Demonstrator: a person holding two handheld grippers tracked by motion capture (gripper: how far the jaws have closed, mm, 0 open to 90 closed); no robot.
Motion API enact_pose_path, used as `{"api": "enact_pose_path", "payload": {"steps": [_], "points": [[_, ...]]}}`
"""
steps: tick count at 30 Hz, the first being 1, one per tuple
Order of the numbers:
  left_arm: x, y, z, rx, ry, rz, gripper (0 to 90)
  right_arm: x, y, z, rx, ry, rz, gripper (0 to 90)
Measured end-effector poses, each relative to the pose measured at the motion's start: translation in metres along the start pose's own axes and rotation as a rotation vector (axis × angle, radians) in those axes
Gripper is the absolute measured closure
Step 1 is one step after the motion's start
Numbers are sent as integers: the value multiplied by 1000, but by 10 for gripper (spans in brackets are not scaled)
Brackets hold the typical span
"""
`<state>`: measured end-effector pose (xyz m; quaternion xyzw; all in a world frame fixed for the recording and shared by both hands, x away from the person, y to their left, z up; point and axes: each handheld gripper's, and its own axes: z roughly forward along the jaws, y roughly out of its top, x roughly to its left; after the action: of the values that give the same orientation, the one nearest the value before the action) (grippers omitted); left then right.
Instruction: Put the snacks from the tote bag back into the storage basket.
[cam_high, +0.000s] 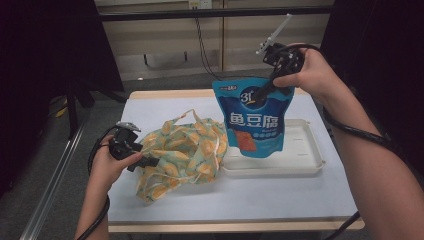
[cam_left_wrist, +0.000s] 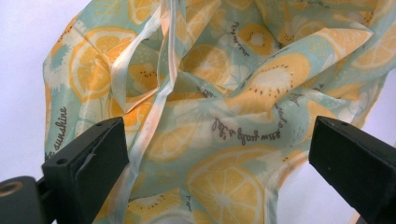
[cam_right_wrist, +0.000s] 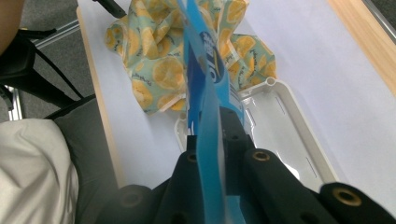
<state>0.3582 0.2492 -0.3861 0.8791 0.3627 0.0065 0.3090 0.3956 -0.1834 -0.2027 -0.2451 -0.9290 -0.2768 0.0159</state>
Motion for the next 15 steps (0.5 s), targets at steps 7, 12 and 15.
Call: {"api": "enact_pose_path", "payload": {"steps": [7,12,15], "points": [[1,-1,0,3,-3,-4,44,-2,-6,7,-2,7,-11,900],[1,-1,-3,4,1,4,44,-4,-8,14,0,21,-13,900],[1,-1,-3,1,-1,4,44,-4,-8,18,2,28,-24,900]]}}
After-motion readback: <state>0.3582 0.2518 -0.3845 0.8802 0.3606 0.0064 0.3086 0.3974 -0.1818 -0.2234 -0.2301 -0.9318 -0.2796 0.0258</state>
